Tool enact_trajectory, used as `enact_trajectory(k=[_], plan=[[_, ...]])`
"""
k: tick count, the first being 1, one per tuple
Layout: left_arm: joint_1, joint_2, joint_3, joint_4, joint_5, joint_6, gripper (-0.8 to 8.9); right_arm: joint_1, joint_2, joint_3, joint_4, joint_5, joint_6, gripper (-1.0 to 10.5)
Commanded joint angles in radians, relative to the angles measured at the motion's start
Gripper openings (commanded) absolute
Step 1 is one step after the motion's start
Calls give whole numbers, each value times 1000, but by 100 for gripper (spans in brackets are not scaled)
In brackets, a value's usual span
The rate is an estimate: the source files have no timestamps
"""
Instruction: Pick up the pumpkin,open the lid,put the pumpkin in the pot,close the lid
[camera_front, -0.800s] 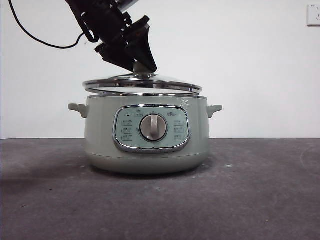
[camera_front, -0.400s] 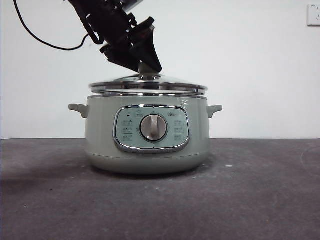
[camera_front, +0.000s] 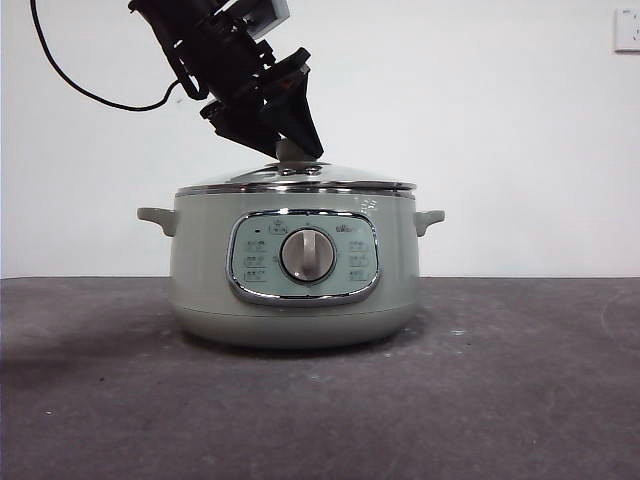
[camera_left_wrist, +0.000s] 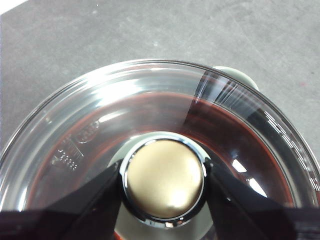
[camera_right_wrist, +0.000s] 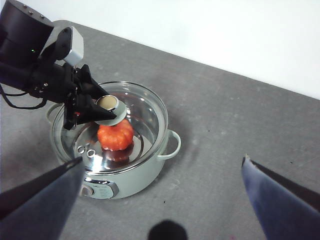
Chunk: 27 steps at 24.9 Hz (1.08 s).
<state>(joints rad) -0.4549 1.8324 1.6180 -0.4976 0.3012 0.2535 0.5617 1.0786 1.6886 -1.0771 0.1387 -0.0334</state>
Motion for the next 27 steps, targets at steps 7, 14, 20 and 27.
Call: enact_trajectory(k=[7,14,20,27], plan=[[-4,3,8,-79,2,10,-7,2,0,-1,5,-2,-3,657],[-4,2,8,-72,-12,0,425,2,0,-1,-19,-7,-2,657],[-4,-29,8,-86,-12,-26,617,2,1,-1,-62,-10,-2,657],[-4,-151,8,-139,-12,-44,617,2,8,-1,-119,-125,0,657]])
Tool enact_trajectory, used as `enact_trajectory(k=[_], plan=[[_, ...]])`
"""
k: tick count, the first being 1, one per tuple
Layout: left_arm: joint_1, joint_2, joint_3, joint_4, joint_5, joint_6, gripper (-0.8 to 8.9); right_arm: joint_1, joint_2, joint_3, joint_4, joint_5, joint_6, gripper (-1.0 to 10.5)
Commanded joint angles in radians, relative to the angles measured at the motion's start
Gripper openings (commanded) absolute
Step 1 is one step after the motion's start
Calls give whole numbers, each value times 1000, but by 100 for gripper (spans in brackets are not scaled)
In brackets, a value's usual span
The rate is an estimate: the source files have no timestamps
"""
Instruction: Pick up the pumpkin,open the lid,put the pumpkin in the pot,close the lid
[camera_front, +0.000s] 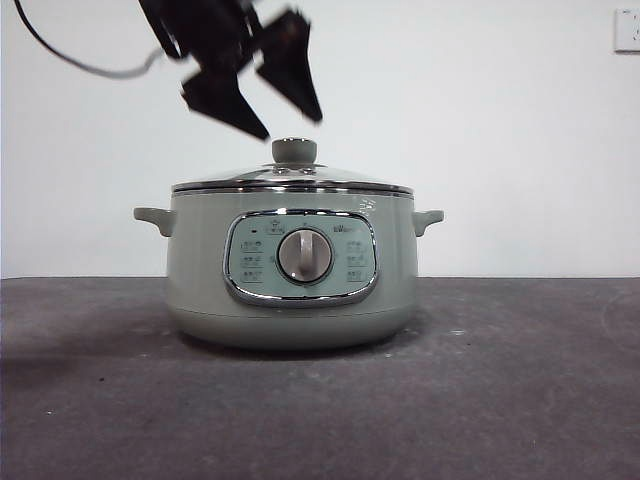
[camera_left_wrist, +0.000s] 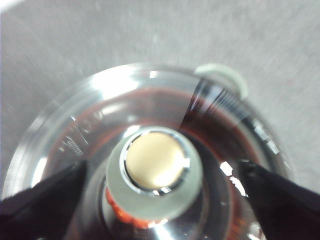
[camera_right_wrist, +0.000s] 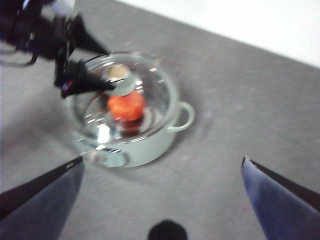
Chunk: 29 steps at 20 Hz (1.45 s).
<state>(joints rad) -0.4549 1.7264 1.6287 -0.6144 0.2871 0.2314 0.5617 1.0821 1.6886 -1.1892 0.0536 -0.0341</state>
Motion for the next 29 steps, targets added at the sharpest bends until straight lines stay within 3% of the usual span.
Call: enact_trajectory(k=[1,4,8,10,11,13,14,15,16,29], plan=[[-4,-71,-2,-45,3,-26,617,2,5,-1,-16,-59,2,657],[-4,-154,-2,-135,6,-27,616,2,10,-1,-42,-98,3,657],[-4,-341,-2,-357,31,-48,616,2,29,-1,-132,-243,2,656],[-4,-428,-2,-456,73,-56,598,2,39,-1,-181,-278,-2,593],[-4,-463,-2,-493,88,-56,526,2,43,-1,-183,-292,-1,543],[-4,-529,-2,-552,87,-55,247,2,44,-1,-182,-319,-3,397],[-4,-557,-2,-571,87,-55,49,3,44,-1,-182,-321,-6,249],[-4,-574,-2,-582,88,-55,-11,3,44,-1,-182,-320,-14,98],[-4,-591,-2,-593,87,-55,-6,3,44,-1,-182,-321,-24,-17],[-4,-600,-2,-629,82,-55,-4,2,41,-1,-182,-312,28,0]])
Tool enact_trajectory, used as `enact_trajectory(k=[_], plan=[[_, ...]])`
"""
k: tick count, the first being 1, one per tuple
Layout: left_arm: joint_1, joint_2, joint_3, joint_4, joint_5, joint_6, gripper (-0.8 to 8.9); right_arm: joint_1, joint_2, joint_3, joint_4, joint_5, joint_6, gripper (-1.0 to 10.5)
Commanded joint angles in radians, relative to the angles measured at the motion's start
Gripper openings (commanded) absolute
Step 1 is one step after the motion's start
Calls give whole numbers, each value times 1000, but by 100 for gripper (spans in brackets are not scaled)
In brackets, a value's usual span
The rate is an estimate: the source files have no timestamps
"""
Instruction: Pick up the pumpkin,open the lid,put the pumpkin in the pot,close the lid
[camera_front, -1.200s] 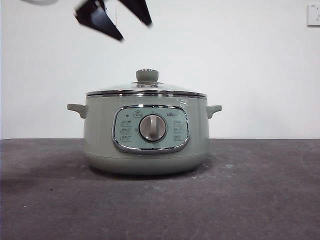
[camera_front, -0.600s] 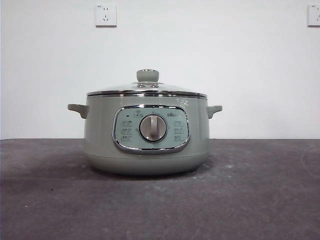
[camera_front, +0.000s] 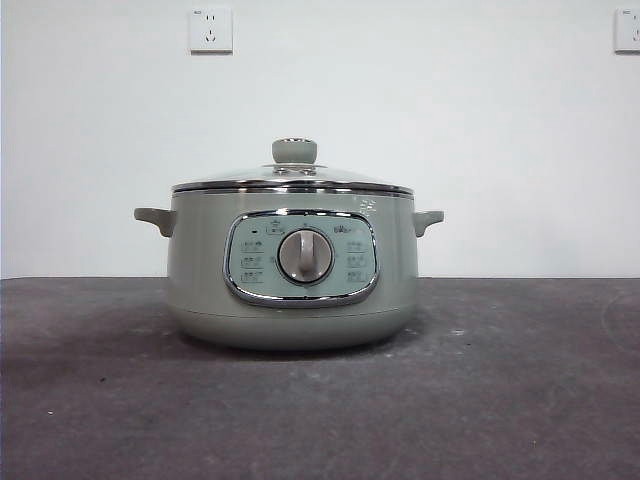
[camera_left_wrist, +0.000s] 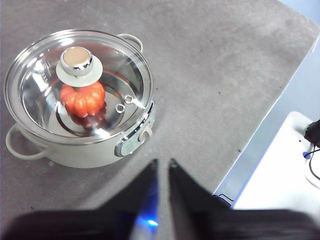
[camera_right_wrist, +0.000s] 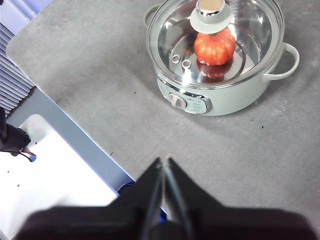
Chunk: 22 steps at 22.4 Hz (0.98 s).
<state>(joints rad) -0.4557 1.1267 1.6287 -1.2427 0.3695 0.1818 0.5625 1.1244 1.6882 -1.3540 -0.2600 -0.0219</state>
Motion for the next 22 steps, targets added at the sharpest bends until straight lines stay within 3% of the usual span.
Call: enact_trajectory(k=[1,12,17,20,22], plan=[[-3,-1,-2,-1,0,-5,-4,2,-2,-1,-17,1,16,0],[-3,-1,-2,43,-22,9,-2,2,-2,-1,-17,1,16,0],[-3,-1,-2,45,-39,-53,-2,2,-2,-1,-17,4,16,0],[27,-31,-2,111,-108,-40,-2,2,-2,-1,-17,4,16,0],[64,-66,-7,192,-99,-6,-2,2,-2,-1,-17,4,16,0]])
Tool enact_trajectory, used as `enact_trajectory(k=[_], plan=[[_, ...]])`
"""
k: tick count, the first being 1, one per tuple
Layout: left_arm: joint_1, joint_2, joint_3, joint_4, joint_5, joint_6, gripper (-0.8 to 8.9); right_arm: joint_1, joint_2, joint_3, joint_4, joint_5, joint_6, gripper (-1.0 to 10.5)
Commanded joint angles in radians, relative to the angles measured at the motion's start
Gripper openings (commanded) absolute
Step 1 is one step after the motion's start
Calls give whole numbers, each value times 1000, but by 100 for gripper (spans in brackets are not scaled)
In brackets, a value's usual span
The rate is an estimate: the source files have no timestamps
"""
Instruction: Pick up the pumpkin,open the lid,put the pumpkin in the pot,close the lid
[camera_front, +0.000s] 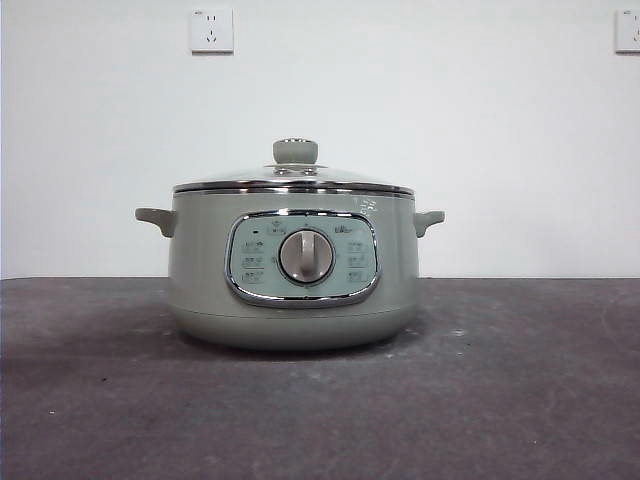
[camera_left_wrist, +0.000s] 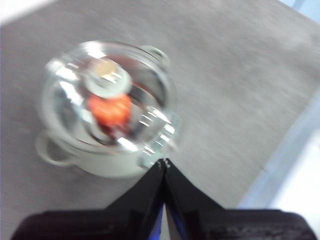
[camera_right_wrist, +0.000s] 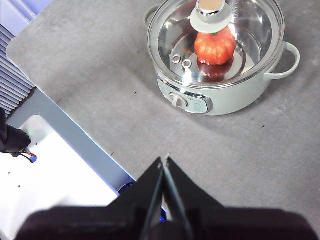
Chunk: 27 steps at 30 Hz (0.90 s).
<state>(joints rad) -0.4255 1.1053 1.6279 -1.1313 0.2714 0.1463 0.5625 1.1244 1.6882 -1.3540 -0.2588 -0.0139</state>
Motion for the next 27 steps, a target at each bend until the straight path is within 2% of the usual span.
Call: enact_trajectory(k=[1,6,13,22,27], plan=[[57,-71,-14,127,5,42,-1,2,-2,-1,-17,3,8,0],[183,-225,-126,368,48,50,-2,2,-2,-1,-17,3,8,0],[340,-476,-471,678,21,68,-1,2,-4,-1,-17,3,8,0],[394,-764,-1017,1031,-39,51,-1,2,-6,-1,-17,3,8,0],[394,-885,-1262,1149,-62,11,-2,2,-6,-1,-17,3,8,0]])
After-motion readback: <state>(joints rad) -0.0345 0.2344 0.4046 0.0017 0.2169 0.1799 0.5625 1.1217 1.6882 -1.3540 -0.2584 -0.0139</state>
